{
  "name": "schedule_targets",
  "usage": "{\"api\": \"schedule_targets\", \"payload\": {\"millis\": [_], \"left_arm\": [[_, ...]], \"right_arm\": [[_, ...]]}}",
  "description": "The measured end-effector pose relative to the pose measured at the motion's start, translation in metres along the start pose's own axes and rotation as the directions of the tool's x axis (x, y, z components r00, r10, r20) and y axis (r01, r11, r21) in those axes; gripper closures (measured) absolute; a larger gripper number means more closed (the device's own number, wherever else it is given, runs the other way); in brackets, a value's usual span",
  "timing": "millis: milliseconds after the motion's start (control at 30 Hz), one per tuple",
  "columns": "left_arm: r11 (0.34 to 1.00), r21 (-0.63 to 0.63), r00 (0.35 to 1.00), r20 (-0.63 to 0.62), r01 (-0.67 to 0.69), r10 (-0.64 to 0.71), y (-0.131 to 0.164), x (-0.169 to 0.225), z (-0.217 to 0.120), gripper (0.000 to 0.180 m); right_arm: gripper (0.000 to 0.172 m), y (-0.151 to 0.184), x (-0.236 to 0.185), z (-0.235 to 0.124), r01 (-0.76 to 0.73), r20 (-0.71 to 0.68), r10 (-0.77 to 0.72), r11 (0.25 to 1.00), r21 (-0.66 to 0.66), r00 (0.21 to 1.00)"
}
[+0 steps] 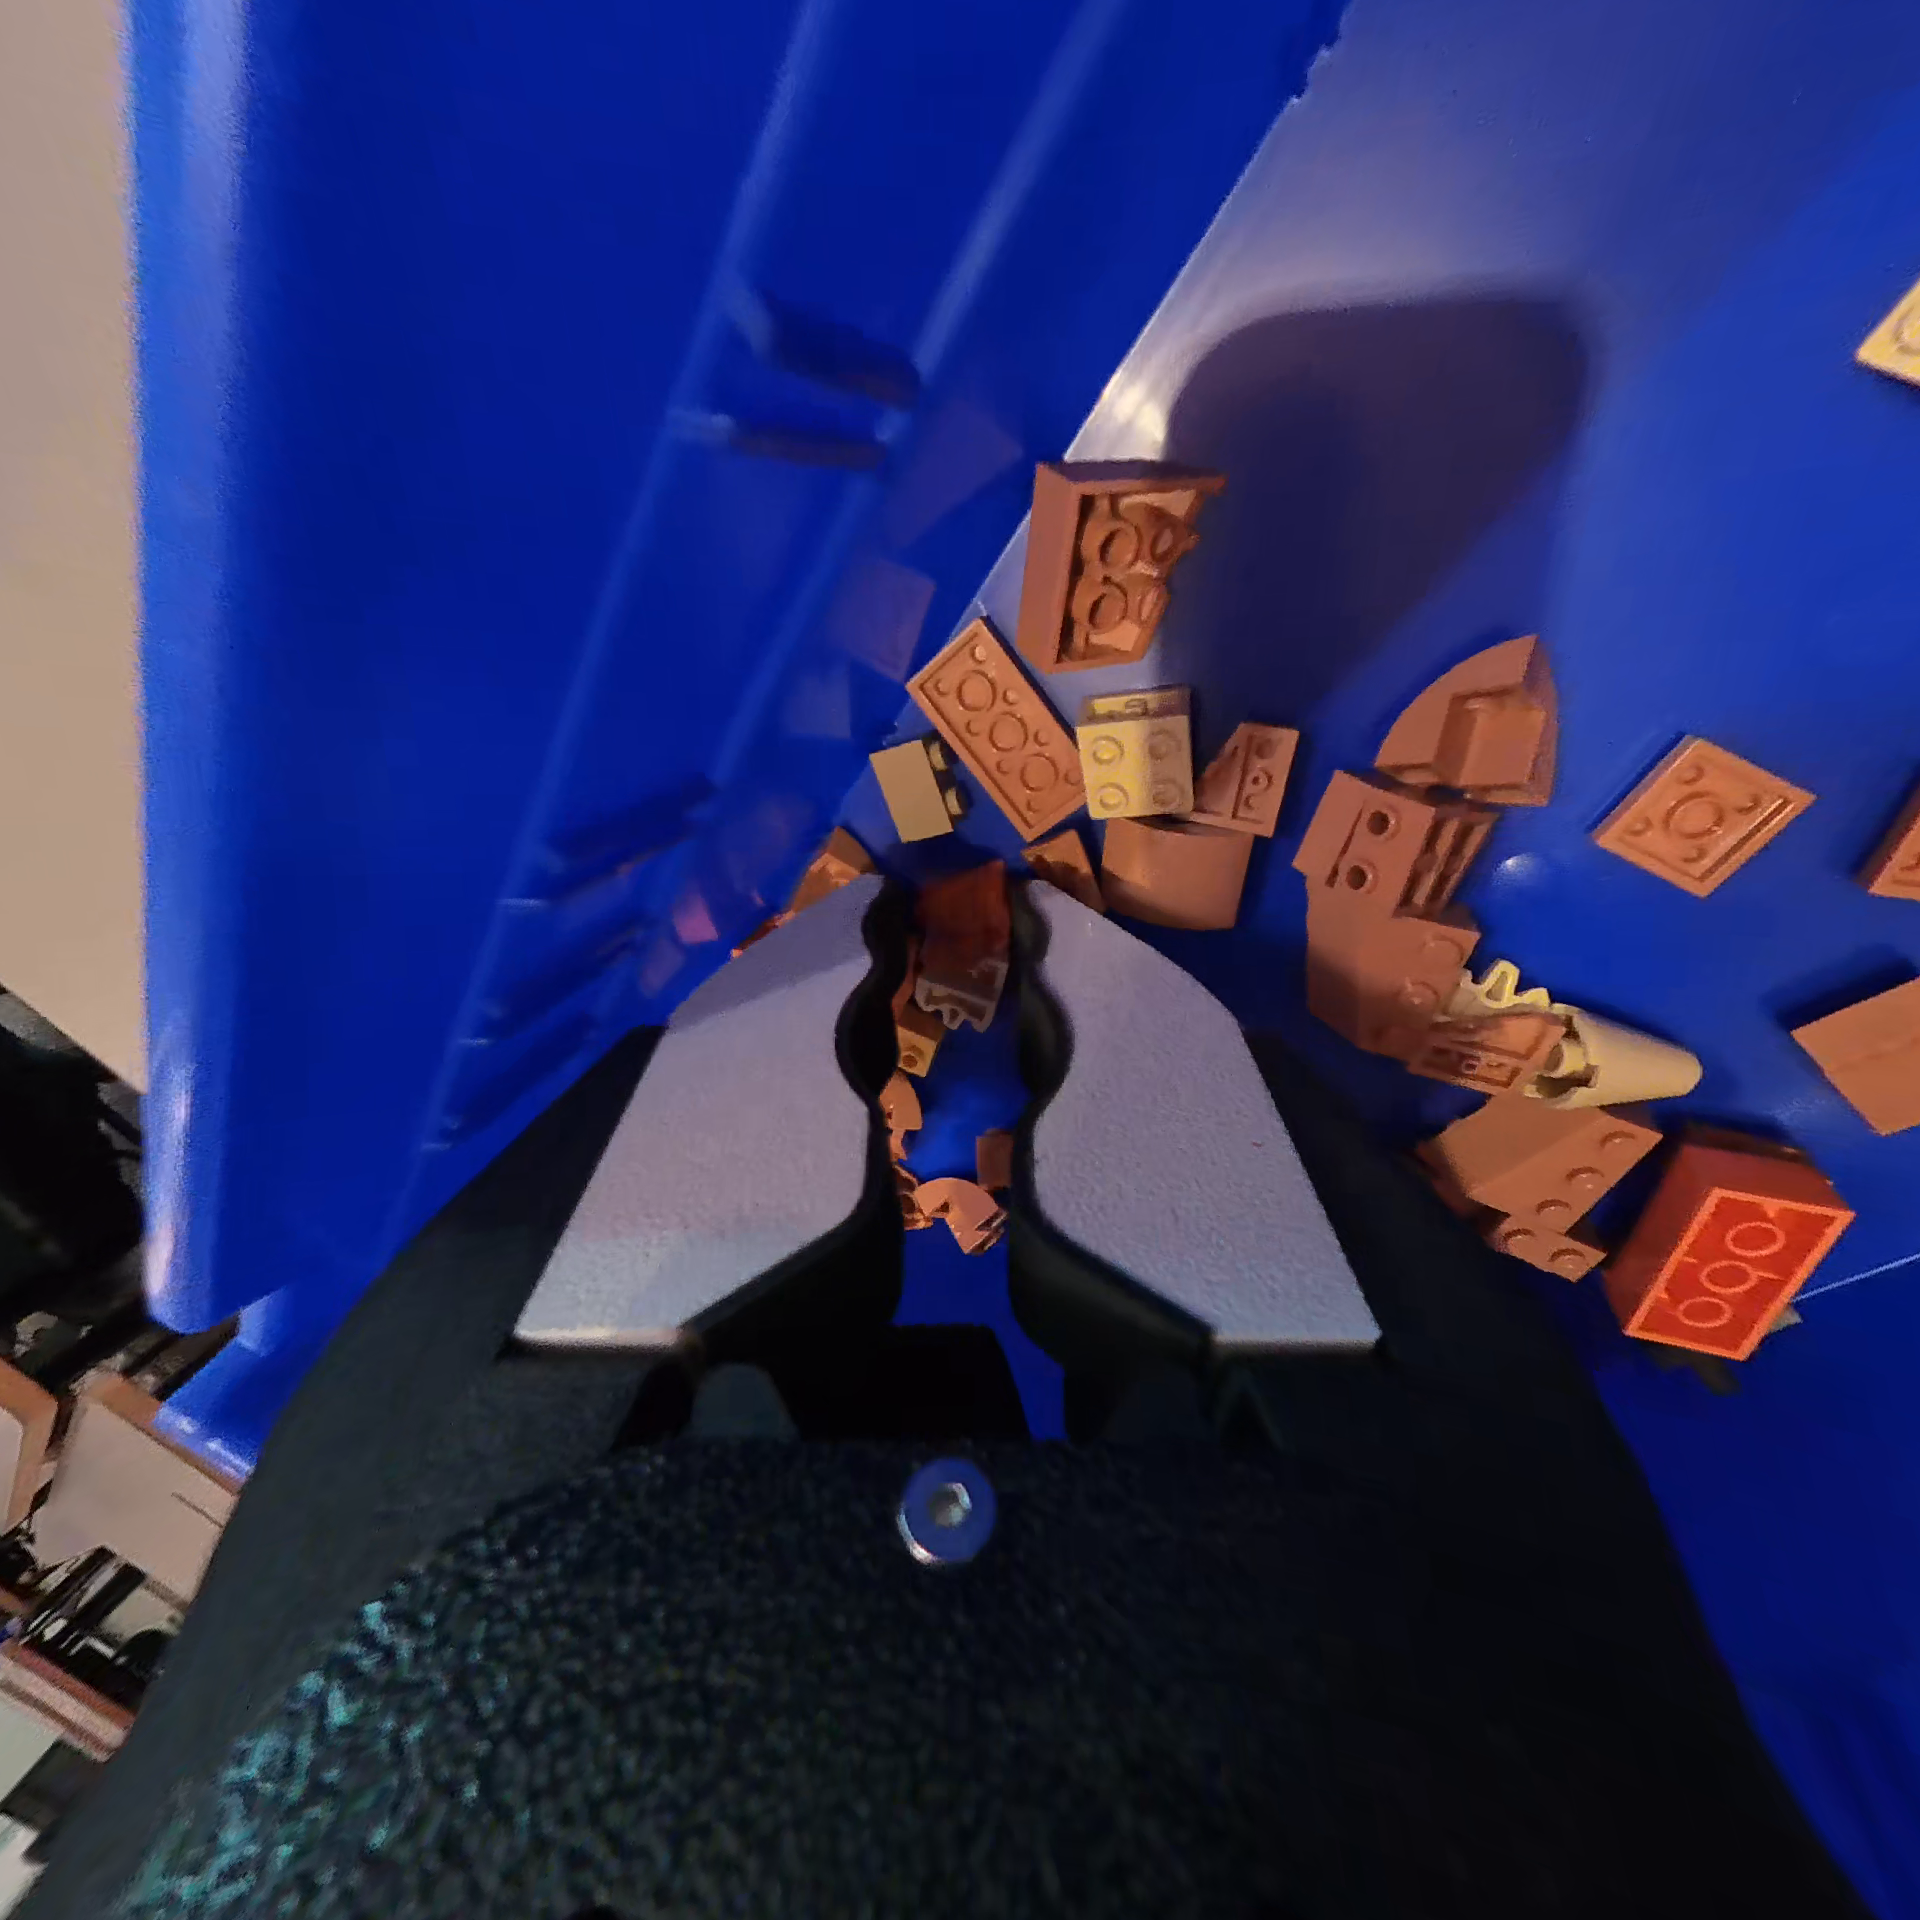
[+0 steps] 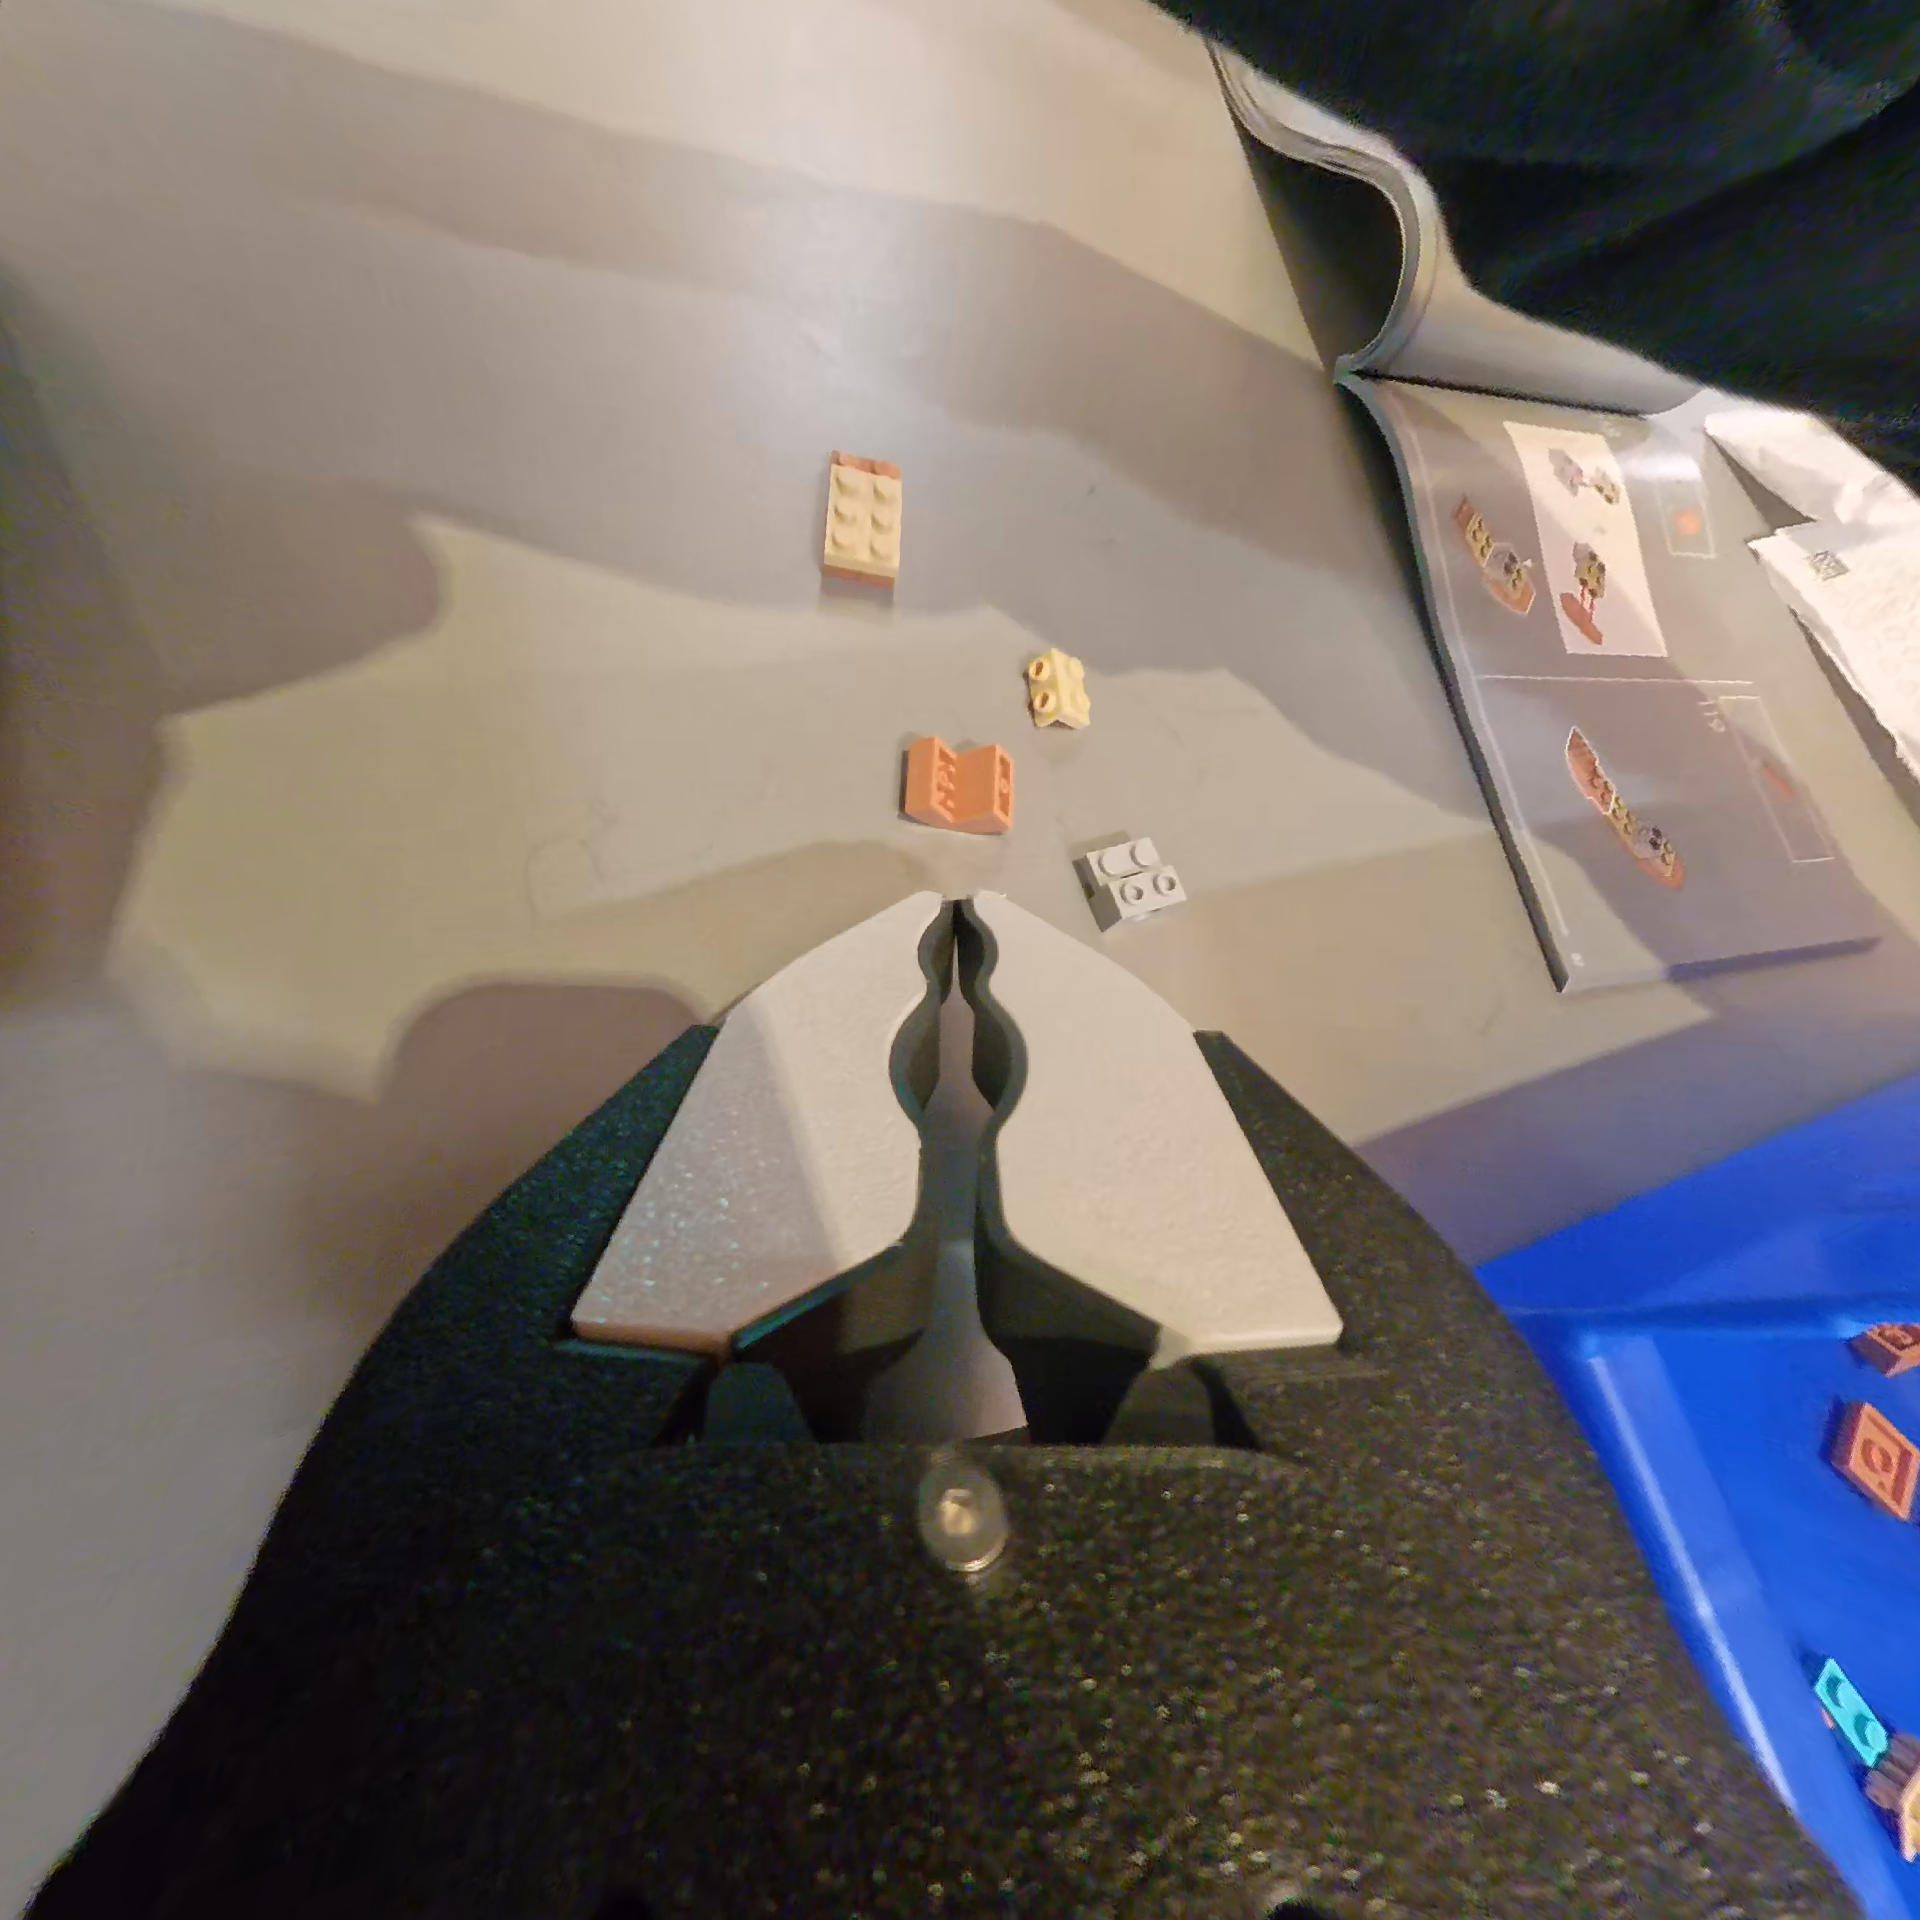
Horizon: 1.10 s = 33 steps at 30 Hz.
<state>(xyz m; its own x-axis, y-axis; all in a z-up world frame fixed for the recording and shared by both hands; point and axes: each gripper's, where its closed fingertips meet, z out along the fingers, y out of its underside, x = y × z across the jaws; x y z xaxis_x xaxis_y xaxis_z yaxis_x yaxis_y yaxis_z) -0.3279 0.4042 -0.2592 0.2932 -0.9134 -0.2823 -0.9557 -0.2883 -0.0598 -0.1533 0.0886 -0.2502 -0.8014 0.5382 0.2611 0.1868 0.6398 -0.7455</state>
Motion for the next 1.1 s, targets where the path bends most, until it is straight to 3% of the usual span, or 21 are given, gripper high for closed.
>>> {"api": "schedule_targets", "payload": {"millis": [267, 433, 567, 733, 867, 1000, 1100], "left_arm": [[1.0, -0.009, 1.0, 0.017, 0.02, -0.019, 0.002, 0.003, -0.009, 0.168], [0.967, 0.248, 0.983, 0.181, -0.058, 0.012, -0.022, 0.004, -0.047, 0.169], [0.836, 0.473, 0.896, 0.441, -0.278, 0.049, -0.056, 0.015, -0.098, 0.169], [0.798, 0.457, 0.819, 0.569, -0.393, 0.077, -0.061, 0.034, -0.114, 0.17], [0.825, 0.424, 0.815, 0.574, -0.373, 0.073, -0.052, 0.031, -0.11, 0.17], [0.961, 0.175, 0.89, 0.44, -0.212, 0.117, -0.011, 0.015, -0.072, 0.169], [0.988, 0.074, 0.95, 0.294, -0.134, 0.107, 0.002, 0.018, -0.049, 0.169]], "right_arm": [[0.172, 0.0, 0.0, 0.0, 0.002, 0.0, -0.002, 1.0, 0.0, 1.0], [0.172, 0.0, -0.001, 0.0, 0.007, -0.002, -0.007, 1.0, -0.002, 1.0], [0.172, 0.0, -0.001, 0.0, 0.008, -0.002, -0.008, 1.0, -0.004, 1.0], [0.172, 0.0, -0.001, 0.001, 0.008, -0.002, -0.008, 1.0, -0.004, 1.0], [0.172, 0.0, -0.001, 0.001, 0.008, -0.002, -0.008, 1.0, -0.005, 1.0], [0.172, 0.001, -0.001, 0.001, 0.009, -0.001, -0.009, 1.0, -0.006, 1.0], [0.172, 0.001, -0.001, 0.001, 0.01, -0.001, -0.01, 1.0, -0.006, 1.0]]}}
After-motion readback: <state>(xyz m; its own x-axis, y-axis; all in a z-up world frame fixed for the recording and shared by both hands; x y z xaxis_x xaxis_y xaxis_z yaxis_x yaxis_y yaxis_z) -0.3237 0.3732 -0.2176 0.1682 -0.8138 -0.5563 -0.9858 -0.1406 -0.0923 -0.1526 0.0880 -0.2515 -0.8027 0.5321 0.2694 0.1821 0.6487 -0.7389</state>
